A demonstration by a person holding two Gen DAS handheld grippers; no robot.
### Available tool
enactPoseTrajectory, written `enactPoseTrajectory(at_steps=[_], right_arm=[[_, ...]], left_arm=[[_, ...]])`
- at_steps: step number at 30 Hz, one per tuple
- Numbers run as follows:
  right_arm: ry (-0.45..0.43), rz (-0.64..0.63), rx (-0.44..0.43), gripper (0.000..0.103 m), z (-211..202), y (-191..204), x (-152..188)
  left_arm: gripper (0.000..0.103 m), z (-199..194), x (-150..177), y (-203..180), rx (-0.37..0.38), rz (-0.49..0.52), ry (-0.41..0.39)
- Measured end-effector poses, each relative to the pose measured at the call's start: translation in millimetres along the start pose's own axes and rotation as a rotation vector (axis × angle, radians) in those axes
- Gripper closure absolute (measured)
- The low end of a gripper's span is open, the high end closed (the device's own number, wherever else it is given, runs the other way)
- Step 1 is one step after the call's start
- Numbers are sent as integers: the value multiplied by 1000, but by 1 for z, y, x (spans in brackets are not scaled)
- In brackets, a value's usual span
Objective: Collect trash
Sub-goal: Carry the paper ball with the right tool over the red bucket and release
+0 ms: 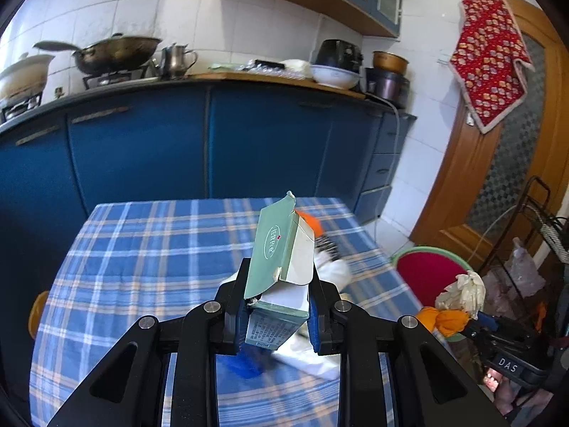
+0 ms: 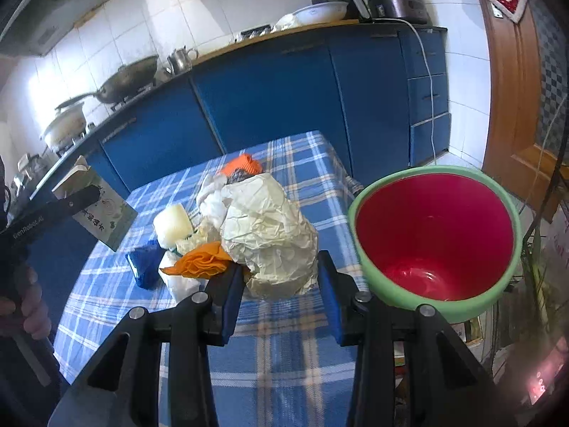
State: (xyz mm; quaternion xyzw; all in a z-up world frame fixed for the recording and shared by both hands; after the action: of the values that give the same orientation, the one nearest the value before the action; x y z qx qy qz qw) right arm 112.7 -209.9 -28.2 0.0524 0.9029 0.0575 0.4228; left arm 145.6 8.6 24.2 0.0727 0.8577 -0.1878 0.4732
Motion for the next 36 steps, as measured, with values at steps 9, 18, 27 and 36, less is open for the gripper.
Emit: enactPoseTrajectory(at_steps=[9, 18, 27, 36], right_arm=[[-26, 71, 45, 60, -8, -39, -7], [-38, 128, 123, 60, 1, -81, -11], [-15, 188, 212, 60, 22, -132, -6], [-16, 194, 135, 60, 22, -127, -4]], left_arm=[[77, 25, -12, -61, 116, 51, 15], [77, 69, -12, -124, 238, 98, 63], [77, 129, -1, -180, 328, 123, 138], [77, 140, 2, -186, 319, 131, 137]])
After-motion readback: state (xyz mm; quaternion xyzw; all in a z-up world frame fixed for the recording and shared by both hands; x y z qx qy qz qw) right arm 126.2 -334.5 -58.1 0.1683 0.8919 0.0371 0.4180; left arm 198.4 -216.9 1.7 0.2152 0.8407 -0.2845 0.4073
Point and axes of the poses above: each gripper's, at about its wrist camera, not at the fingertips, and z roughly the way its jaws point, y to its left, x to its underside, the point moved 7 cm from there along z, roughly the way its jaws point, and after that the axes turned 13 degrees about x, right-handed, at the moved point
